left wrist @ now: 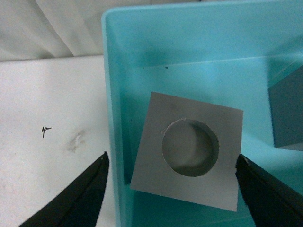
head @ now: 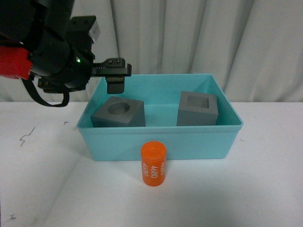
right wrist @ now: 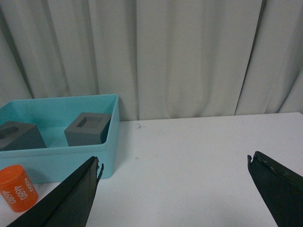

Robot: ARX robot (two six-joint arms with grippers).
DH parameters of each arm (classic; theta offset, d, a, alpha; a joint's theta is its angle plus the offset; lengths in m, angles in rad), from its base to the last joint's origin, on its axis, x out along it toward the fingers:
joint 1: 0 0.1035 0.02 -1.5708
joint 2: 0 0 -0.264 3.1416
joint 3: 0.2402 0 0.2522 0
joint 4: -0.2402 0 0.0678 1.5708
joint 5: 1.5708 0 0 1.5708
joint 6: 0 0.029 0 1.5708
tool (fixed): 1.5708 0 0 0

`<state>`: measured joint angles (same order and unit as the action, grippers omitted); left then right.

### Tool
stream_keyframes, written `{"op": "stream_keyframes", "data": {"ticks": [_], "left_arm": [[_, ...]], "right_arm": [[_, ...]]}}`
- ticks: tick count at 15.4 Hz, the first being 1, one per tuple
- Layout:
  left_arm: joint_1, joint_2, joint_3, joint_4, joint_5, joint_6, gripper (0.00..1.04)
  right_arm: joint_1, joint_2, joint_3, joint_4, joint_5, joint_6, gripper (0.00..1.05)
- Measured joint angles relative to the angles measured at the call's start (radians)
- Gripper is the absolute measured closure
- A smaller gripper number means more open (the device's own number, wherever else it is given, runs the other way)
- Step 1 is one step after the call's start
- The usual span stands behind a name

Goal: Place gray and orange parts in blue box

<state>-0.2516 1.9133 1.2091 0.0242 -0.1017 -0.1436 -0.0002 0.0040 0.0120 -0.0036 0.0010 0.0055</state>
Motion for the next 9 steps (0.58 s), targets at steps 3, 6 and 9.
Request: {"op": "stream_keyframes", "data": {"ticks": [3, 6, 9], "left_arm": [[0.018, -0.219, -0.157, 0.138, 0.044, 0.013, 0.07], [0.028, -0.377, -0.283, 0.228, 0.073, 0.019, 0.07], [0.040, -0.505, -0.410, 0.267, 0.095, 0.039, 0.07]], "right_arm": [[0.000, 0.000, 0.000, 0.000, 0.000, 0.000, 0.06], [0.000, 0.000, 0.000, 0.000, 0.000, 0.000, 0.06], [0.000, 0.000, 0.000, 0.000, 0.000, 0.000, 0.06]]}}
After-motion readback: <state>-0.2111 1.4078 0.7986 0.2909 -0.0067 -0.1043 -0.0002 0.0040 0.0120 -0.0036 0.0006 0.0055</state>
